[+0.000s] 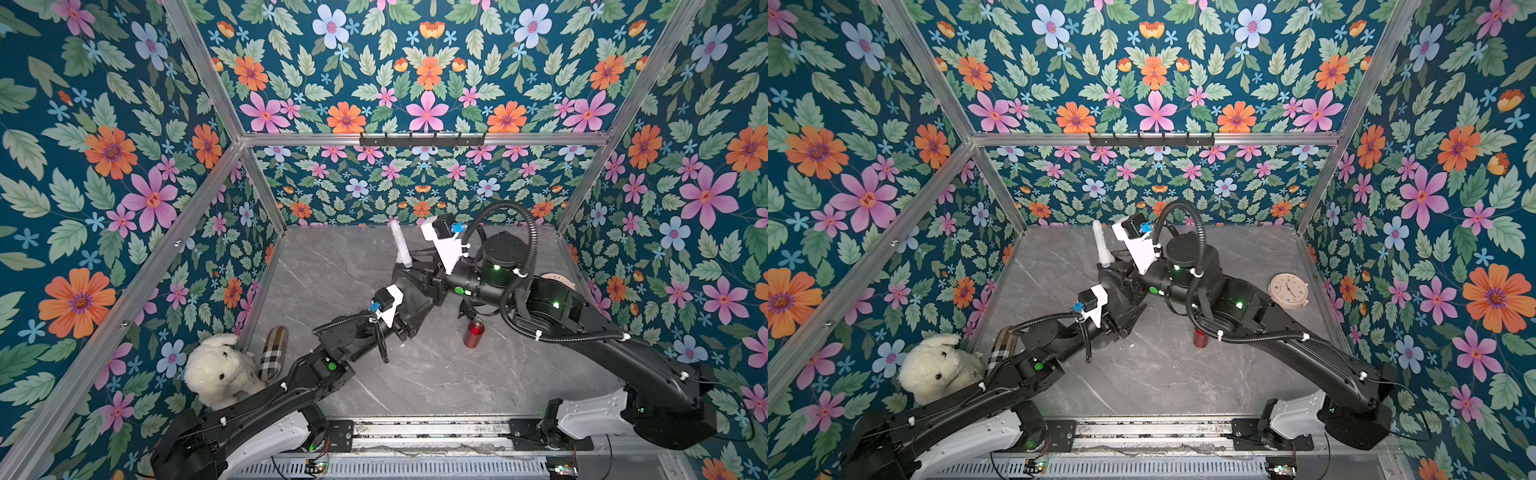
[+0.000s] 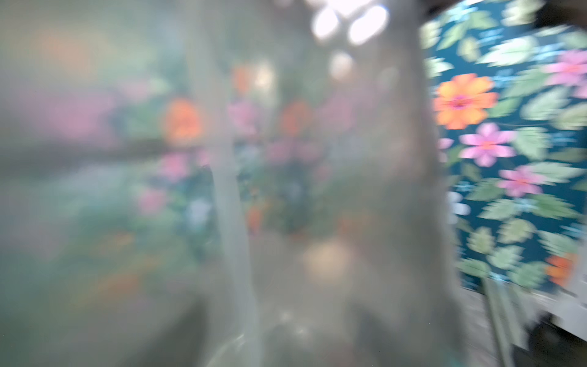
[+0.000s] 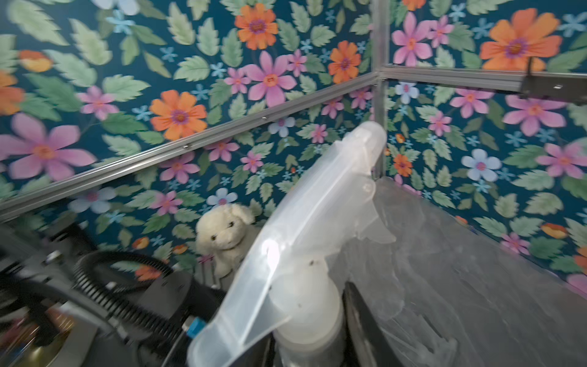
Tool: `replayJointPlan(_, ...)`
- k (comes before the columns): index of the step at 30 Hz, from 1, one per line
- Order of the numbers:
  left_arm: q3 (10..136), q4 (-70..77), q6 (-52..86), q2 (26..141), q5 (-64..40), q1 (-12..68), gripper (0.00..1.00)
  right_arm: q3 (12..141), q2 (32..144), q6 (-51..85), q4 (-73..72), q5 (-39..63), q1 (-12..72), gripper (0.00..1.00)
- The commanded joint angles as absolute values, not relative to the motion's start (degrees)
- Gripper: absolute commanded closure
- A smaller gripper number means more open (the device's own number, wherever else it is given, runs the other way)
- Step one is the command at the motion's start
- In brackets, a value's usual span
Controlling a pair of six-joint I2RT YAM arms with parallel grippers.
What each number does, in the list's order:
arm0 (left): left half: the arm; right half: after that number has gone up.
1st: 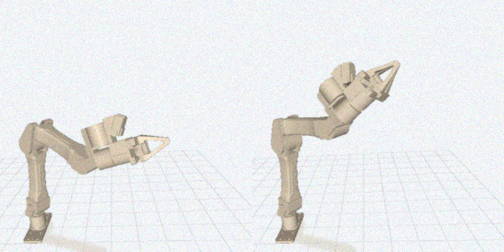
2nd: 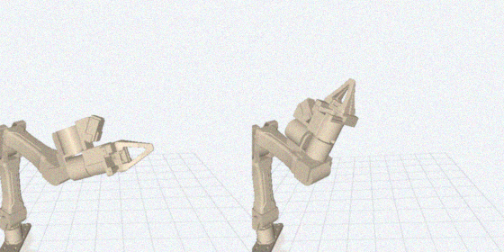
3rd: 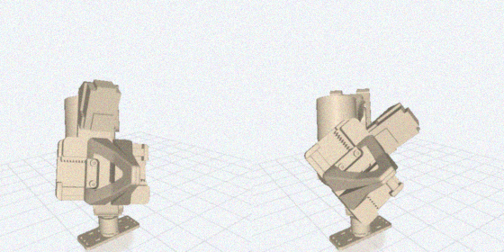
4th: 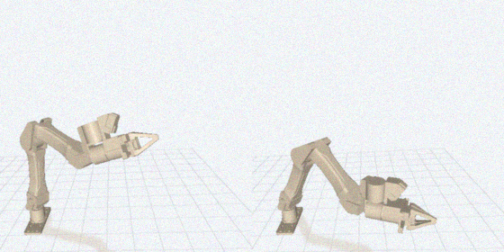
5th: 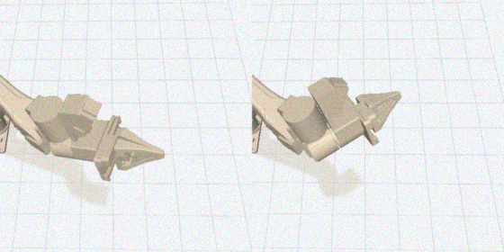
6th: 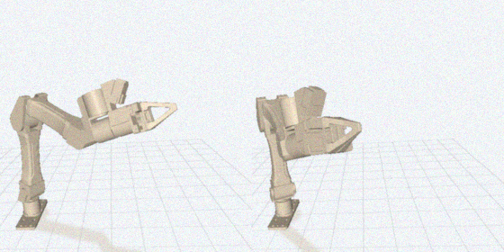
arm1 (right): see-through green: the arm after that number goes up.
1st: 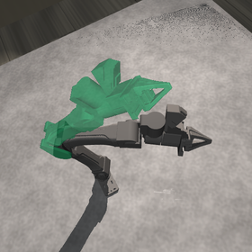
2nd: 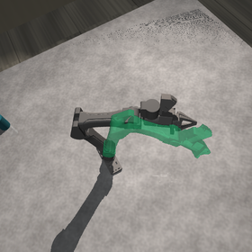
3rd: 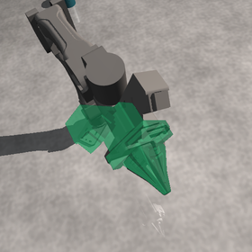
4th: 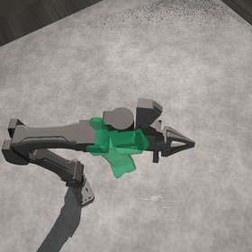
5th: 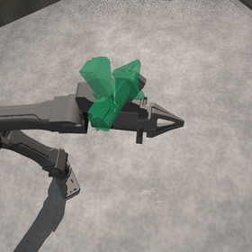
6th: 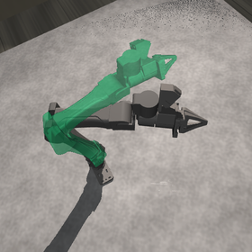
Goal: Attach spray nozzles to spray bottles
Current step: Screw the spray nozzle on the spray bottle.
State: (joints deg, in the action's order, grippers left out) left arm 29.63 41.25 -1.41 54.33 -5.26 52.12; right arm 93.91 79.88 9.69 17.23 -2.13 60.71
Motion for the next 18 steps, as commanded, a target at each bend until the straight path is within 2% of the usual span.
replayJointPlan(1, 31.5, 40.92, -4.37, 56.33, 0.16, 52.29, 1.0, 96.03, 84.43, 15.92, 29.07, -17.53, 66.15, 0.78)
replayJointPlan(6, 32.39, 41.13, -4.92, 58.25, 2.36, 52.76, 1.0, 101.08, 90.78, 16.11, 30.41, -30.32, 70.85, 0.77)
replayJointPlan(11, 32.56, 39.81, -5.29, 57.53, 2.11, 52.74, 1.0, 100.13, 89.19, 13.78, 27.96, -29.88, 71.02, 0.73)
replayJointPlan(13, 32.35, 39.54, -5.09, 56.96, 1.94, 52.73, 1.0, 97.15, 86.03, 11.14, 23.74, -26.04, 70.93, 0.64)
replayJointPlan(15, 32.08, 39.35, -4.92, 56.5, 1.85, 52.74, 1.0, 95.12, 82.97, 7.43, 20.97, -21.43, 70.93, 0.51)
replayJointPlan(18, 31.84, 39.21, -4.66, 56.07, 1.53, 52.74, 1.0, 93.48, 79.07, 3.76, 20.46, -17.52, 70.93, 0.41)
